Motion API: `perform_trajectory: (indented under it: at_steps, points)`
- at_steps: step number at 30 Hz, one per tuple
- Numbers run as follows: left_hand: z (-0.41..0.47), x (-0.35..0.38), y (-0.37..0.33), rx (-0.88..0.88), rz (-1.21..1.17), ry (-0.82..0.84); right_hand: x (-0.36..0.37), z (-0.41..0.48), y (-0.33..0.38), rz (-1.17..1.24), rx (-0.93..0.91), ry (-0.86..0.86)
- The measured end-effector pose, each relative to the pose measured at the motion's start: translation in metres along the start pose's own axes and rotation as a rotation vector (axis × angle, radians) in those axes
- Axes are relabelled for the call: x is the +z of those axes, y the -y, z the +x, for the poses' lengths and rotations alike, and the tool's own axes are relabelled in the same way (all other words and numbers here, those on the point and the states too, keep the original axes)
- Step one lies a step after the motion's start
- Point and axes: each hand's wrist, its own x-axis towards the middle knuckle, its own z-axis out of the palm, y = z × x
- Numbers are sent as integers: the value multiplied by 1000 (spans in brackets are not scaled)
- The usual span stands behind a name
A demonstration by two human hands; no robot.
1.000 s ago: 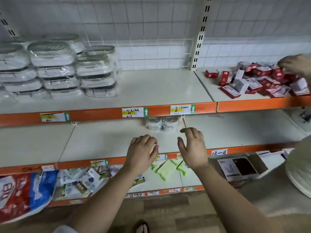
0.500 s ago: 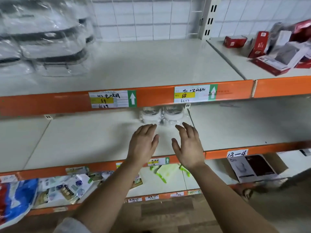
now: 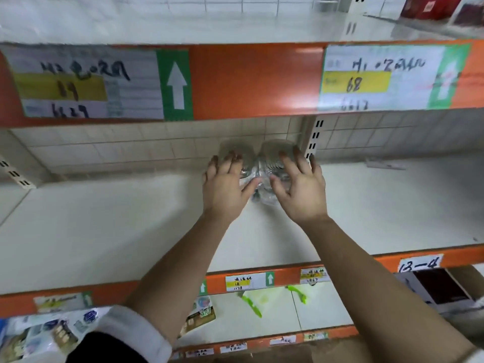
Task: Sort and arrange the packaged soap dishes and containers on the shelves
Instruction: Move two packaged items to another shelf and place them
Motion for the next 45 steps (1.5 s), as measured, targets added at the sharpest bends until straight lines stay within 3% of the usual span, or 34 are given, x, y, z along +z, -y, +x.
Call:
perform_trajectory:
  at_steps: [8, 19, 31, 40, 45]
  points:
    - [-8, -2, 4, 91, -164, -185, 15, 11, 6, -4, 118, -40]
    - [-65, -42, -5, 188, -116, -171, -18, -59, 25, 72, 99, -148]
    - [-164, -192, -60, 209, -145, 32, -153, -170, 85, 83, 164, -100]
    - [-192, -306, -84, 223, -179, -54, -246, -206, 143, 162, 99, -160]
    - [-185, -349, -86, 194, -202, -106, -276, -201, 165, 242, 9, -274]
